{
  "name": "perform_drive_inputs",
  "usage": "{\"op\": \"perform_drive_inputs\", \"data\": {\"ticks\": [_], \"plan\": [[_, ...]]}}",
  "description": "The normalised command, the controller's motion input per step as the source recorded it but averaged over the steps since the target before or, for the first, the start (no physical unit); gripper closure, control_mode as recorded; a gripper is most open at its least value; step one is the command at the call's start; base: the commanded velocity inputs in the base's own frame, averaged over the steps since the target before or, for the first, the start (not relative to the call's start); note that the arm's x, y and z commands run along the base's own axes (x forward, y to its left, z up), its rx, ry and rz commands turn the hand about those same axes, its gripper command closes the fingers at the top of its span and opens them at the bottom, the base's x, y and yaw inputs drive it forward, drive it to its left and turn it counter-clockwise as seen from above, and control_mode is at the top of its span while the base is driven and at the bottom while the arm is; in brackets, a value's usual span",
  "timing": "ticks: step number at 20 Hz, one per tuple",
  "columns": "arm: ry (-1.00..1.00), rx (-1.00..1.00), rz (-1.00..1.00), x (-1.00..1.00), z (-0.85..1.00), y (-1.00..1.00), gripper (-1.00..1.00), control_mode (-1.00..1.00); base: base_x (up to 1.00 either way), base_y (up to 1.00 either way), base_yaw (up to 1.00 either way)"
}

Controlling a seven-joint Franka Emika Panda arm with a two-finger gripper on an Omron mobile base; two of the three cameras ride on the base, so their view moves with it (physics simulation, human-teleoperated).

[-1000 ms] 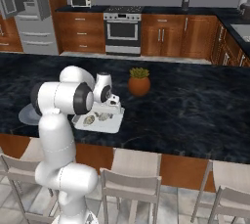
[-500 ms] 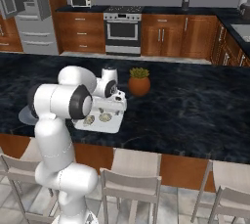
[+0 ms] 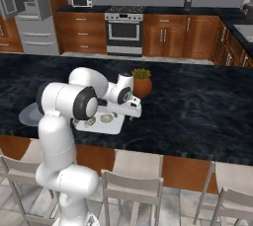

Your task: Place two dumplings into each of the tupperware containers and then place the containers in the fridge.

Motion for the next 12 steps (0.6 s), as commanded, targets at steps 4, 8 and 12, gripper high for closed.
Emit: {"op": "perform_drive_inputs", "data": {"ticks": [4,8,12], "plan": [[0.00,0.02,0.00,0.23,-0.42,-0.19,-1.00,-1.00,0.00,0.00,0.00],[0.00,0.00,0.00,0.07,-0.36,0.00,-1.00,-1.00,0.00,0.00,0.00],[0.00,0.00,0.00,0.00,-0.40,0.00,-1.00,-1.00,0.00,0.00,0.00]]}}
